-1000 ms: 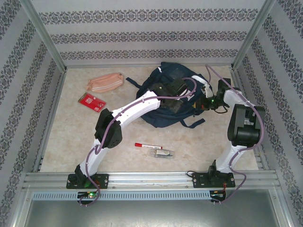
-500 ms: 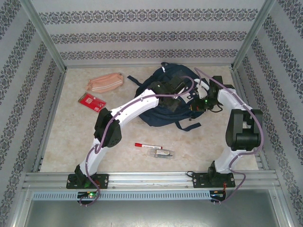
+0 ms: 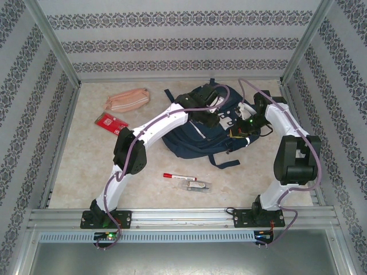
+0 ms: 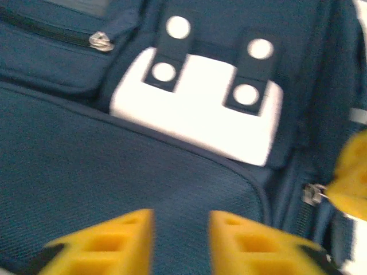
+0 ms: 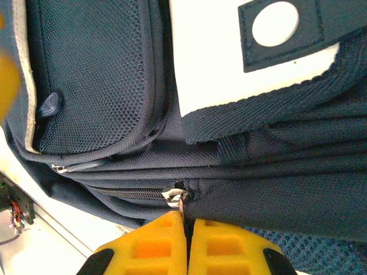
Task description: Pack books, pencil case, and school supplies into a backpack
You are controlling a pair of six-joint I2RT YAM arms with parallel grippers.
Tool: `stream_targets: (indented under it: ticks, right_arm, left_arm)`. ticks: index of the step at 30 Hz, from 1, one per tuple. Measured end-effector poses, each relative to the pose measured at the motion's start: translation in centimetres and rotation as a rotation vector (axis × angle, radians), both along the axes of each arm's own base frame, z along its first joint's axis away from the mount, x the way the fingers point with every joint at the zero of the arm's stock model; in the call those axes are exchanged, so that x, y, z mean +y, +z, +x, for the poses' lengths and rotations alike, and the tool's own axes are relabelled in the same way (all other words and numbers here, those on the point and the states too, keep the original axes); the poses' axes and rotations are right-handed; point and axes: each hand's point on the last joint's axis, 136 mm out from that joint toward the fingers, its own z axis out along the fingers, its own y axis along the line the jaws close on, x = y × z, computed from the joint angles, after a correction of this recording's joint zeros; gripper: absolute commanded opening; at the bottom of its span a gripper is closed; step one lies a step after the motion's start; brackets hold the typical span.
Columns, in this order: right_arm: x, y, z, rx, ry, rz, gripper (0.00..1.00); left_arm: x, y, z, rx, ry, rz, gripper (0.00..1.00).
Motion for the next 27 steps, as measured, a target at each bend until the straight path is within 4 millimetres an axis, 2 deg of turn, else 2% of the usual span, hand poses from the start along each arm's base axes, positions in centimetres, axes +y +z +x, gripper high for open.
stream_targets:
  ticks: [2, 6, 9, 11, 17, 27]
  right_arm:
    - [-0.2, -0.1, -0.1, 0.020, 0.001, -0.014, 0.01]
    - [-0.2, -0.1, -0.2, 0.031, 0.015, -0.034, 0.01]
    - [-0.1, -0.1, -0.6, 0.050, 0.022, -0.038, 0.01]
    - [0.1, -0.1, -0.8, 0.057, 0.028, -0.038, 0.01]
    - [0.2, -0.1, -0.7, 0.052, 0.028, -0.035, 0.01]
    - [0.3, 0.3, -0.5, 0.036, 0.025, -0.024, 0.00]
  left_arm:
    - [0.1, -0.9, -1.7, 0.033, -0.089, 0.003, 0.55]
    - [2.5, -4.3, -6.3, 0.130, -0.222, 0.059, 0.59]
    - [4.2, -5.4, -7.9, 0.135, -0.257, 0.089, 0.60]
    - [4.7, -5.1, -8.0, 0.105, -0.255, 0.099, 0.60]
    - [5.7, -4.8, -6.3, 0.005, -0.216, 0.165, 0.61]
    - [5.5, -5.6, -6.8, -0.122, -0.363, 0.199, 0.63]
